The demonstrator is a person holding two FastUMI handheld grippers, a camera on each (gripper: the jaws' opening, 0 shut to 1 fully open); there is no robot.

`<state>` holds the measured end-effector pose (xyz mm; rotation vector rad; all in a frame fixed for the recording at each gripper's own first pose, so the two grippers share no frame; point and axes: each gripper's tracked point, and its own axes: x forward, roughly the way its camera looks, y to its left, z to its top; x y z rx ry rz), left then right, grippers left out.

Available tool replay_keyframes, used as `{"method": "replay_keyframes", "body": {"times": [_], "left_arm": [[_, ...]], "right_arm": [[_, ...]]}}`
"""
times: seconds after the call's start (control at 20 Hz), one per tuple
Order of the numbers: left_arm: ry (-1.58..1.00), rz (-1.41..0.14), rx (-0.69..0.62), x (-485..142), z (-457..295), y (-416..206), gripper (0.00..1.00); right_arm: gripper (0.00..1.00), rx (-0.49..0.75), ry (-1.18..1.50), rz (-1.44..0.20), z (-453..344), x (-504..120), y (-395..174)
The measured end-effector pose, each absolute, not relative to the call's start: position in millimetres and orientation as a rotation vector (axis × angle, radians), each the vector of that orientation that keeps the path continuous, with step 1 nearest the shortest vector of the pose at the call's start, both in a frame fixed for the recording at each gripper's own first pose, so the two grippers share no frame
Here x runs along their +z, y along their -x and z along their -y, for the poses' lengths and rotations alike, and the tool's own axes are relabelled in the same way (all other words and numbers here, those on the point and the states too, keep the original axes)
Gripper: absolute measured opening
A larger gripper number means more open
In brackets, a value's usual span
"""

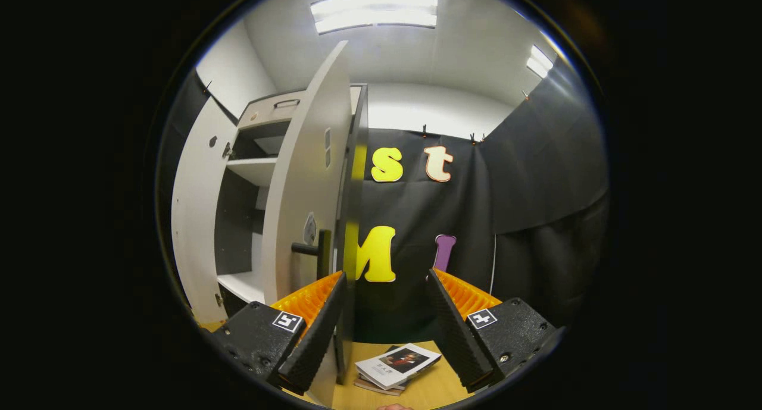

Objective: Grasp the bottle in the cabinet with the left hand and place it on the coaster, then close the right door with the right hand and the left door with the left hand.

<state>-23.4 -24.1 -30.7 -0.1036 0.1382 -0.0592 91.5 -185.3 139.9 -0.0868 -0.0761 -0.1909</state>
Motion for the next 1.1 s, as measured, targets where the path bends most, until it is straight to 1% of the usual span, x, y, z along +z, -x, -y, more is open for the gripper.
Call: {"method": "replay_keyframes", "body": {"times": [0.15, 0.25, 0.3, 0.35, 0.4, 0.45, 0.55, 0.75, 0.9, 1.1], "left_arm": [[0.12, -0.148, -0.037, -36, 16, 24, 0.95], [0.128, -0.15, -0.035, -37, 13, 23, 0.95], [0.133, -0.15, -0.041, -38, 12, 22, 0.95], [0.137, -0.15, -0.046, -39, 12, 22, 0.95], [0.14, -0.15, -0.05, -39, 13, 21, 0.95], [0.141, -0.153, -0.056, -39, 14, 21, 0.95], [0.143, -0.148, -0.066, -38, 15, 22, 0.95], [0.144, -0.149, -0.06, -37, 12, 25, 0.95], [0.136, -0.154, -0.044, -38, 3, 27, 0.95], [0.122, -0.138, 0.003, -34, -13, 32, 0.95]], "right_arm": [[0.83, -0.275, 0.254, 0.099, 187, 147, -84], [0.82, -0.308, 0.3, 0.109, 187, 150, -83], [0.78, -0.302, 0.264, 0.104, 185, 150, -82], [0.77, -0.275, 0.198, 0.095, 181, 147, -83], [0.79, -0.243, 0.12, 0.08, 174, 144, -84], [0.77, -0.217, 0.058, 0.066, 170, 140, -86], [0.79, -0.189, 0.004, 0.052, 163, 135, -88], [0.79, -0.149, 0.039, 0.068, 132, 136, -88], [0.79, -0.079, 0.079, 0.067, 99, 139, -95], [0.79, 0.036, 0.034, 0.082, 54, 139, -119]]}}
